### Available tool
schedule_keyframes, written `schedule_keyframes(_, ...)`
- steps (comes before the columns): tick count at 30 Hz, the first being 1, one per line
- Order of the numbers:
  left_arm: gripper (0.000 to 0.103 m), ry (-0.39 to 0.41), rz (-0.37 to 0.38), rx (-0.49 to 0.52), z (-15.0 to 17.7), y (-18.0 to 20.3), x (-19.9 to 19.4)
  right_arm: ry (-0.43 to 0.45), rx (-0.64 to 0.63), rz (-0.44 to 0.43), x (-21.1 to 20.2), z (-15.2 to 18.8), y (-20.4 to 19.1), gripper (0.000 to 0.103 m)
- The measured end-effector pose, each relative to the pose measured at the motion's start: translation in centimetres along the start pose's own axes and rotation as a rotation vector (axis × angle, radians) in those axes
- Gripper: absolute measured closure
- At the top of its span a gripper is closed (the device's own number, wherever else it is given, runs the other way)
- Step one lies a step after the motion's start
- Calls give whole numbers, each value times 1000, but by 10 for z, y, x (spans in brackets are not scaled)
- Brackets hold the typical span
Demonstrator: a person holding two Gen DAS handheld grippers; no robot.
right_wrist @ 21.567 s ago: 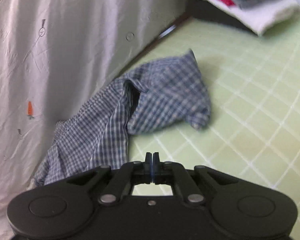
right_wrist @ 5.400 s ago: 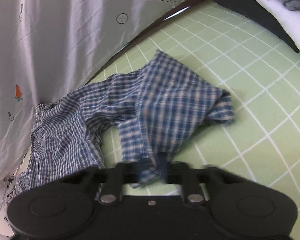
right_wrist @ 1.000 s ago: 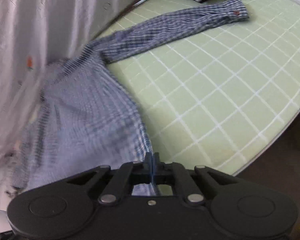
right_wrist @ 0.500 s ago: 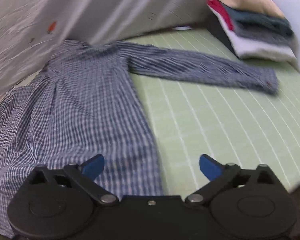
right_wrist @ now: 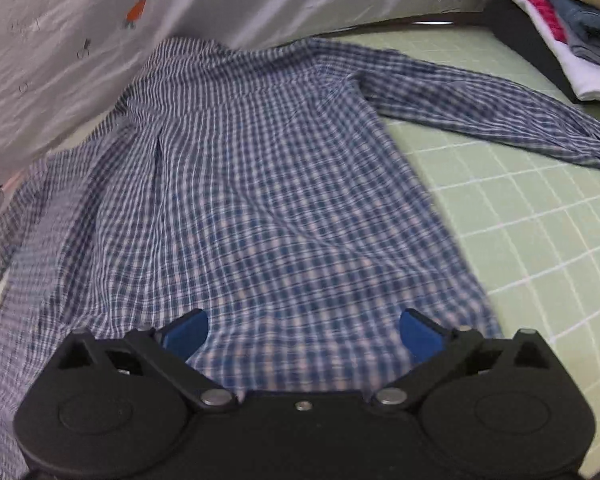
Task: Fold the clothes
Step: 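Grasp the shirt hem edge with the left gripper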
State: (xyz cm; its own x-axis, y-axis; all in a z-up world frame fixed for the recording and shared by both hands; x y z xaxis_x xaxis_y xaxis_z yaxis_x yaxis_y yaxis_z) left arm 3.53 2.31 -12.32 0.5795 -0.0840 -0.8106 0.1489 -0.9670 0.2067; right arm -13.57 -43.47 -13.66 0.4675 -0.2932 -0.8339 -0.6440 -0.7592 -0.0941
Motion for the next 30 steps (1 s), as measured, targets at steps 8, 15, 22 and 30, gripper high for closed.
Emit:
schedule_keyframes(8,10,51,-27,-40,-36,-20,48,38,83,53,34,-24,-25,0)
schedule_keyframes(15,10,64,-5,-84,-74,-15,99,43,43,115,60,-53,-46,0)
schedule_keyframes(22,10,76,-62,14,-98,9,140,33,-45,176,67,-48,-61,0)
schedule_keyframes(30,8,62,-62,71,-101,23,159,45,-28,191,66,-44,-70,0)
Point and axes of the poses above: each gripper's, at about its wrist camera, not at the fingertips, and x roughly the way its jaws point, y to its right, z to its underside, the point moved 1 cm from there along x, roughly the way its jaws point, and after that the axes turned 6 degrees about z, right-handed, at the moved point
